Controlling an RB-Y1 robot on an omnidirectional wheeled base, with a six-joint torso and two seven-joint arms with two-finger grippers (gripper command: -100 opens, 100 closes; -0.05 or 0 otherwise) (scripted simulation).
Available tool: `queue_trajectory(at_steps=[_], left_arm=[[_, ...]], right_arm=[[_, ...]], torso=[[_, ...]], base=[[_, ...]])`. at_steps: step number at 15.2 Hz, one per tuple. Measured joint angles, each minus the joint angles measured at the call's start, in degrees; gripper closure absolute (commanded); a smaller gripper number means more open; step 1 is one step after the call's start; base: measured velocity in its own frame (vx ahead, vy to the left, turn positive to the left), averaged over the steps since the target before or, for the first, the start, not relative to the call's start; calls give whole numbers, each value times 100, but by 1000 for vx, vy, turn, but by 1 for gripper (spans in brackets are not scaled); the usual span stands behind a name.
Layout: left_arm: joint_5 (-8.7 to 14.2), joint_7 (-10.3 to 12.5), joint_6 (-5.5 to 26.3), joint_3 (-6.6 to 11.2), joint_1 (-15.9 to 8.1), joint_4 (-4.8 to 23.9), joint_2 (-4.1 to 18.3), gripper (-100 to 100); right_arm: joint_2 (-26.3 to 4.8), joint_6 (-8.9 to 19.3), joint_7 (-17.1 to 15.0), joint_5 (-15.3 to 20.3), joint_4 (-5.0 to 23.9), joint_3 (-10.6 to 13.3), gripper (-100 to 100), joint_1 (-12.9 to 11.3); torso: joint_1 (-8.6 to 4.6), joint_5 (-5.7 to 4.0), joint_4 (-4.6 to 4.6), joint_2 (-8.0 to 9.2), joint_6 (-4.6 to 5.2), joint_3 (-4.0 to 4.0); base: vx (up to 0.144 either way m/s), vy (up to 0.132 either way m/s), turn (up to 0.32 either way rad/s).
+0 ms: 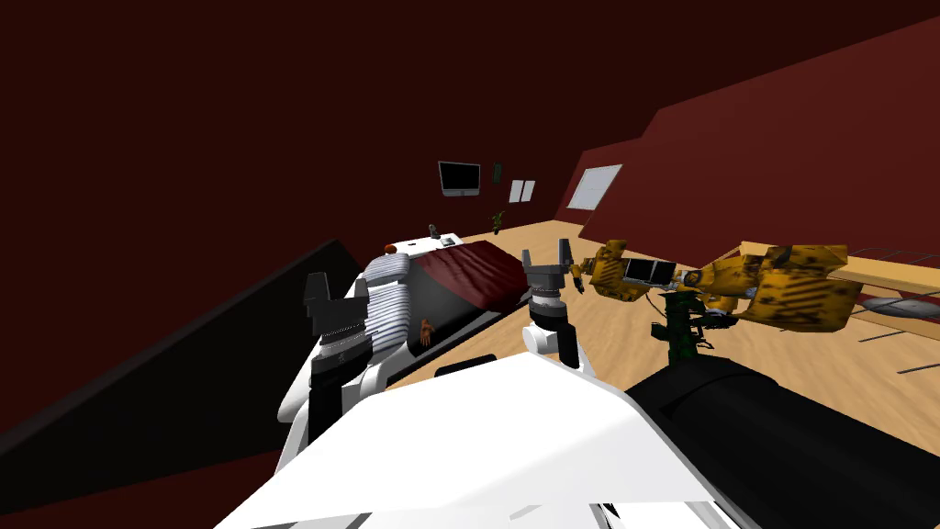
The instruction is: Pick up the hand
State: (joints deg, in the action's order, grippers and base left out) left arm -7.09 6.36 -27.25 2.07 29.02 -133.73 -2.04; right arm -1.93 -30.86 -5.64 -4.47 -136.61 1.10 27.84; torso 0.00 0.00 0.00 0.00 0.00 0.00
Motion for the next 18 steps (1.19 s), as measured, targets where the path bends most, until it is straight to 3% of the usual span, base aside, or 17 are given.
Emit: queue_trajectory(at_steps=[5,9,18], left_arm=[[195,-1,100,-125,-90,302,510,-100],[507,21,300,-253,-305,783,959,-100],[1092,3,703,-611,-739,1799,1354,-100]], right_arm=[[0,0,0,0,0,0,0,0],[-1,0,0,0,0,-1,0,0],[-1,0,0,0,0,-1,0,0]], torso=[[20,4,-2,-10,1,-5],[27,7,-5,-21,1,-12],[30,7,-5,-21,2,-13]], base=[[19,35,-47],[42,57,-63],[39,61,-57]])
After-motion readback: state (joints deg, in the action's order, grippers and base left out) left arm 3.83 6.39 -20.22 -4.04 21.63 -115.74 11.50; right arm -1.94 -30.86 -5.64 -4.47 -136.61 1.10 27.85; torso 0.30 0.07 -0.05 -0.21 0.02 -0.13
